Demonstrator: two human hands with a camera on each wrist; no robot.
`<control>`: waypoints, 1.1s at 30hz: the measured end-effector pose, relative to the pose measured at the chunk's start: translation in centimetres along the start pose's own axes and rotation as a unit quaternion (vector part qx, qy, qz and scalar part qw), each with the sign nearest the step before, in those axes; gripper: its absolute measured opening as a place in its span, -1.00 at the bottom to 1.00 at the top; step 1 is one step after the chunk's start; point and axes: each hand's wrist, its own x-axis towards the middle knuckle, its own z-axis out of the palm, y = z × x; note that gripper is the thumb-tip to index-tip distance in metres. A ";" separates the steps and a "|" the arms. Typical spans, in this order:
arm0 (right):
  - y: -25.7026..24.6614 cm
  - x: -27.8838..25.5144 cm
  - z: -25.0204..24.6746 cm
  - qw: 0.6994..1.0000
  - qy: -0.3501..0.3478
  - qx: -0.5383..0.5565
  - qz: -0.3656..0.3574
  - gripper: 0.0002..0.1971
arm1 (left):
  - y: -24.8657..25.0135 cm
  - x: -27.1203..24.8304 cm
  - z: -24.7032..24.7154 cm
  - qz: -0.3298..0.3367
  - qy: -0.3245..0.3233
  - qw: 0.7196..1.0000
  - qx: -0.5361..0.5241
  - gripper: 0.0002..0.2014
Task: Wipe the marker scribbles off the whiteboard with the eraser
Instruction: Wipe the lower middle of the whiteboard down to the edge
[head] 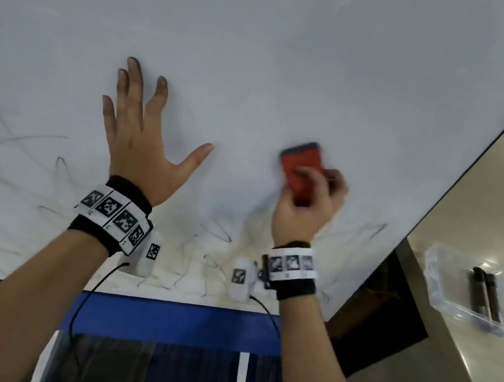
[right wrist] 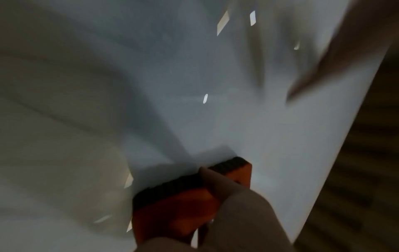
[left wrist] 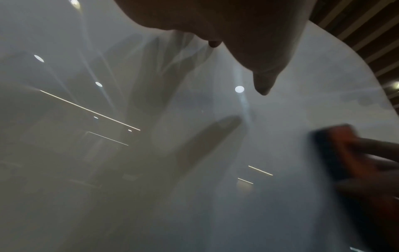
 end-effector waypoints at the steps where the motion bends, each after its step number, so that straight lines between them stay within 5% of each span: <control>1: -0.7 -1.9 0.8 0.995 -0.079 -0.033 -0.045 -0.63 | 0.4 -0.1 0.1 -0.008 0.001 1.000 0.003 0.04; 3: 0.3 -2.6 0.2 0.988 -0.116 -0.067 -0.075 -0.65 | 1.1 -0.8 0.3 -0.016 -0.010 1.000 -0.013 0.02; 6: 5.7 -0.5 -4.2 0.999 0.023 -0.030 0.036 -0.65 | 1.9 -2.2 0.9 0.035 -0.026 0.999 -0.003 -0.05; 10: 12.4 -0.4 -9.4 0.952 0.195 -0.038 0.231 -0.50 | 2.1 -3.9 2.3 0.152 -0.078 0.984 0.047 -0.19; 13: 12.7 -0.6 -9.2 0.934 0.249 -0.035 0.254 -0.46 | 2.2 -4.1 3.0 0.159 -0.100 0.981 0.054 -0.19; 15: 11.0 -1.2 -6.8 0.955 0.217 -0.058 0.193 -0.51 | 2.2 -4.1 3.3 0.154 -0.097 0.982 0.046 -0.19; 18: 8.0 -3.4 -2.6 0.991 0.039 -0.126 0.025 -0.57 | 2.0 -3.9 4.0 0.153 -0.089 0.983 0.045 -0.18; 21: 8.3 -4.1 -2.4 0.975 -0.069 -0.188 -0.097 -0.60 | 1.6 -4.0 4.7 0.159 -0.074 0.984 0.039 -0.17; 23: 11.7 -4.3 -4.6 0.982 -0.002 -0.188 -0.028 -0.59 | 1.8 -4.1 5.0 0.160 -0.066 0.985 0.026 -0.17; 25: 15.1 -5.1 -7.2 0.976 0.114 -0.142 0.123 -0.55 | 2.2 -4.1 4.9 0.153 -0.067 0.986 0.015 -0.16; 29: 15.5 -5.3 -8.4 0.916 0.238 -0.050 0.319 -0.42 | 2.5 -4.3 4.4 0.146 -0.080 0.986 0.002 -0.15; 31: 13.5 -4.4 -6.8 0.927 0.228 -0.041 0.294 -0.46 | 2.6 -4.4 4.3 0.141 -0.085 0.986 -0.001 -0.14; 33: 9.7 -4.1 -3.8 0.973 0.145 -0.067 0.164 -0.53 | 2.7 -4.6 4.3 0.138 -0.086 0.987 -0.004 -0.14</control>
